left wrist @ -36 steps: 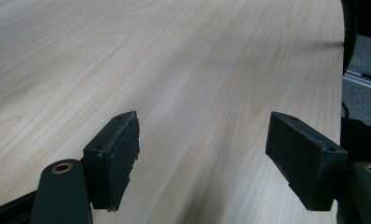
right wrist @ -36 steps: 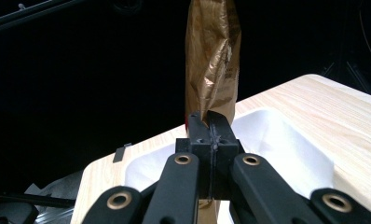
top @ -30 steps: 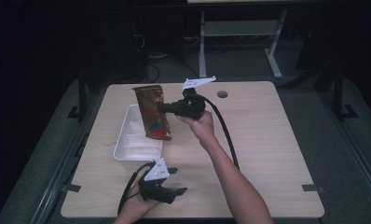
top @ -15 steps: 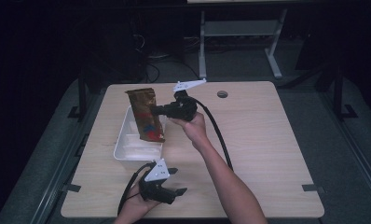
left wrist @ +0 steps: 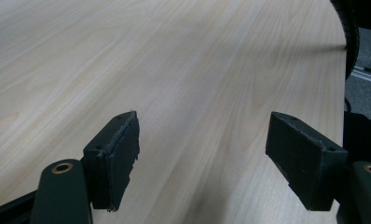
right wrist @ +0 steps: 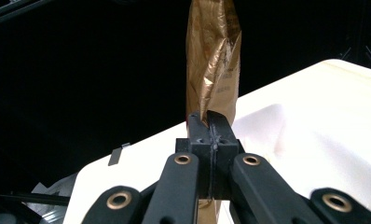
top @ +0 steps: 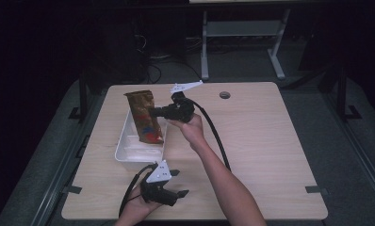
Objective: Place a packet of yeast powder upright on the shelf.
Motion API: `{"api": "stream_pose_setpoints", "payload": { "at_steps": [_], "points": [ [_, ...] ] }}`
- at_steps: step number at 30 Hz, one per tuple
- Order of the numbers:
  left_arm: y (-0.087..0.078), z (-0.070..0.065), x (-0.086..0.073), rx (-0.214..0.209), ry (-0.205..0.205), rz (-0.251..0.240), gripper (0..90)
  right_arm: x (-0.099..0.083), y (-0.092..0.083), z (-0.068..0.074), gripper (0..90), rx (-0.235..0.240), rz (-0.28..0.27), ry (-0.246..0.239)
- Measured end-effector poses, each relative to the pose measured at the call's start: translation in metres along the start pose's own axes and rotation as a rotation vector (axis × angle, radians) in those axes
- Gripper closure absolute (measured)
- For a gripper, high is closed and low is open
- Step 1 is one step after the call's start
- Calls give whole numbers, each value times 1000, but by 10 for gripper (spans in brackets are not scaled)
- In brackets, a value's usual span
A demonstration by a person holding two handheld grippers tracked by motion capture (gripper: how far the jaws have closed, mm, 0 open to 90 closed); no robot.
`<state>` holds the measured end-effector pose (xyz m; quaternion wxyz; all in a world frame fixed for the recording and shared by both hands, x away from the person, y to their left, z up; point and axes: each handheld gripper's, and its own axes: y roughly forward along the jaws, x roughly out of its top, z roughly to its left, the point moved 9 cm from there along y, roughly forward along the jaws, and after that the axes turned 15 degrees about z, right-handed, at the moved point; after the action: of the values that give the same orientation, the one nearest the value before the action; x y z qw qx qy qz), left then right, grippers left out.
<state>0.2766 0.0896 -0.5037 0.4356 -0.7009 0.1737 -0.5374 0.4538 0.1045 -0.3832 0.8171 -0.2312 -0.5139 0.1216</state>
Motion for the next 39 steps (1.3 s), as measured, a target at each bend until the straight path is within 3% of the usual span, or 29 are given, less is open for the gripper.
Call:
{"api": "stream_pose_setpoints", "payload": {
  "at_steps": [22,39],
  "points": [
    [-2,4,-1,9,-11,-5,254,1,32,-4,897,-2,65,-1],
    [-2,5,-2,8,-11,-3,254,-5,47,-5,896,-2,95,5]
  ]
}}
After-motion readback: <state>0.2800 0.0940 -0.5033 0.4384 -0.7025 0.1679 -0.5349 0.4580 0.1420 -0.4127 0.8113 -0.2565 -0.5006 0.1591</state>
